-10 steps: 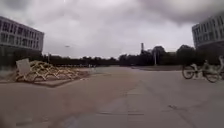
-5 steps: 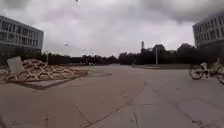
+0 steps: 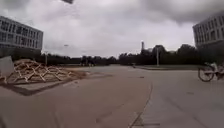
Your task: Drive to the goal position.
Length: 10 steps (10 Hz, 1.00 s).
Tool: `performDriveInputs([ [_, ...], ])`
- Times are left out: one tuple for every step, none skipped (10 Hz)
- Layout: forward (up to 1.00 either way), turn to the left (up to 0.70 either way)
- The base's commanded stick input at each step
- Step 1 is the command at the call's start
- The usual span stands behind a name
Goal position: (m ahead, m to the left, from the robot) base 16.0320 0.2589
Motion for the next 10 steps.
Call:
performDriveInputs([
  [1.0, 0.0],
  [1.0, 0.0],
  [1.0, 0.0],
  [1.0, 0.0],
  [1.0, 0.0],
  [1.0, -0.01],
  [1.0, -0.02],
  [1.0, 0.0],
  [1.0, -0.01],
  [1.0, -0.02],
])
